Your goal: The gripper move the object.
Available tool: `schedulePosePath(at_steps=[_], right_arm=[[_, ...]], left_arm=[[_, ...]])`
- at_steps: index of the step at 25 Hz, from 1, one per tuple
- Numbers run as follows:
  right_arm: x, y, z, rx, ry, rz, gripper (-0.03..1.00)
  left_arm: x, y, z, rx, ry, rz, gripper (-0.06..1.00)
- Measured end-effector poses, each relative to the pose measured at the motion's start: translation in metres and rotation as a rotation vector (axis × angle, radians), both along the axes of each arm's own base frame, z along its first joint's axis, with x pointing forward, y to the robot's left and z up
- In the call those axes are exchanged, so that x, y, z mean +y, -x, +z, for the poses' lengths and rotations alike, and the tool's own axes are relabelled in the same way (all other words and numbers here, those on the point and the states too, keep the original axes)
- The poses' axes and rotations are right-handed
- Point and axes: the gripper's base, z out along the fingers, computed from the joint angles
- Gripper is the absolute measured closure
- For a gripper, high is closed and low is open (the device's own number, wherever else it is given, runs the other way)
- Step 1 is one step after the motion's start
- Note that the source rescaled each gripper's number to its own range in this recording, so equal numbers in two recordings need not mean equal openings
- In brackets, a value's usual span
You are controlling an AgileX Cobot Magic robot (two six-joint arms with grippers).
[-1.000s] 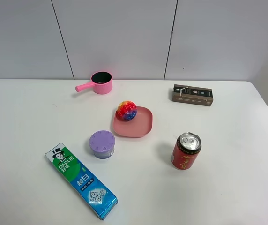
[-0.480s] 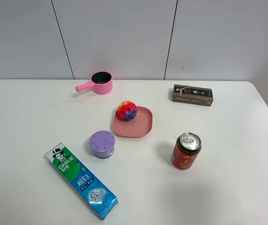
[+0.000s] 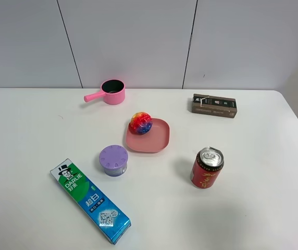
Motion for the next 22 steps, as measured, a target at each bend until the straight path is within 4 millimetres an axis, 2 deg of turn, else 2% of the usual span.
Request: schedulePosePath(at_steps=[8, 16, 22], right_arm=[[-0.001, 0.003, 0.001, -0.025, -0.004, -0.001, -0.03], [-0.003, 0.026, 0.002, -0.177, -0.035, -0.002, -0.03], [-0.002, 0.025, 0.002, -0.178, -0.027, -0.154, -0.03]], left_arm=[[0.0, 0.0, 0.0, 0.0, 0.0, 0.0, -0.06], [0.0, 0.0, 0.0, 0.0, 0.0, 0.0, -0.06], [0.0, 0.0, 0.0, 0.0, 0.0, 0.0, -0.06]])
